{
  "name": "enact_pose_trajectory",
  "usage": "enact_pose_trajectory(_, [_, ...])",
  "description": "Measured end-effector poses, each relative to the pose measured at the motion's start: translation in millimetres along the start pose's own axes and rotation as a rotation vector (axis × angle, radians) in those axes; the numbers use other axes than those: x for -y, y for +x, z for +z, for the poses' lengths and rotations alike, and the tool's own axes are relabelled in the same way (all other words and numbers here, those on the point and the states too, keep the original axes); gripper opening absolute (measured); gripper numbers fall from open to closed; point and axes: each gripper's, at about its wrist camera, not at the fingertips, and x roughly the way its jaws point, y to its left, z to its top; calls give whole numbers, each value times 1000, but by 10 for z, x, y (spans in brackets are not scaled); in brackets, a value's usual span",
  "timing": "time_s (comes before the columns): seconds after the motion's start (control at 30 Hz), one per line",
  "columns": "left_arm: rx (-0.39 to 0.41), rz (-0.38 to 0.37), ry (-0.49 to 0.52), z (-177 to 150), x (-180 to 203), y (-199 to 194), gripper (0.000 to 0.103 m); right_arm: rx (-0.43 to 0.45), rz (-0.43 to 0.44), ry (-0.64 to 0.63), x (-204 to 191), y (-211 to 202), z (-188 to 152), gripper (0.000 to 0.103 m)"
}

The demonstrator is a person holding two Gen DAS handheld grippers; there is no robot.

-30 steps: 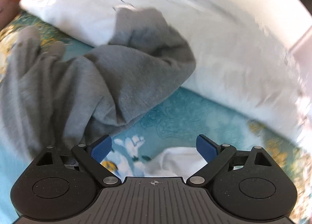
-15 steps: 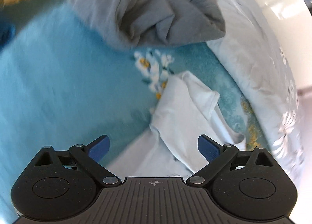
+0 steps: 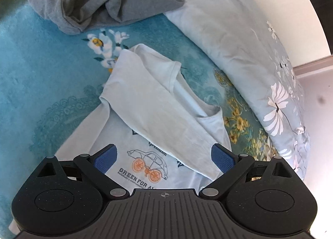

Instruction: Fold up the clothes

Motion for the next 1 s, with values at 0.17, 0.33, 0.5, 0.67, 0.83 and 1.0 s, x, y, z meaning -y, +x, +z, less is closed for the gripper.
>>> enact_pose_trajectory(0.17, [35, -15, -90, -62, -61, -179, 97, 40, 136, -176, -556, -227, 293, 6])
enact_pose_trajectory(0.33, [98, -23, -160, -94, -219, -440, 98, 24, 274, -344, -1368, -113, 369, 6])
enact_pose_trajectory(0.5, [174, -28, -260, -147, -566, -753, 99, -6, 434, -487, -2278, 17, 212, 6])
enact_pose_trajectory(0.67, [214, -3, -335, -91, -1043, -926, 100, -51, 589, -656, -3133, -8, -346, 6])
enact_pose_trajectory(0.83, [206, 20, -368, 125, -1469, -940, 100, -139, 676, -788, -3677, -10, -1178, 6])
enact_pose_trajectory(1.0, [193, 18, -316, 438, -1697, -952, 100, -252, 715, -941, -3991, 39, -2131, 6])
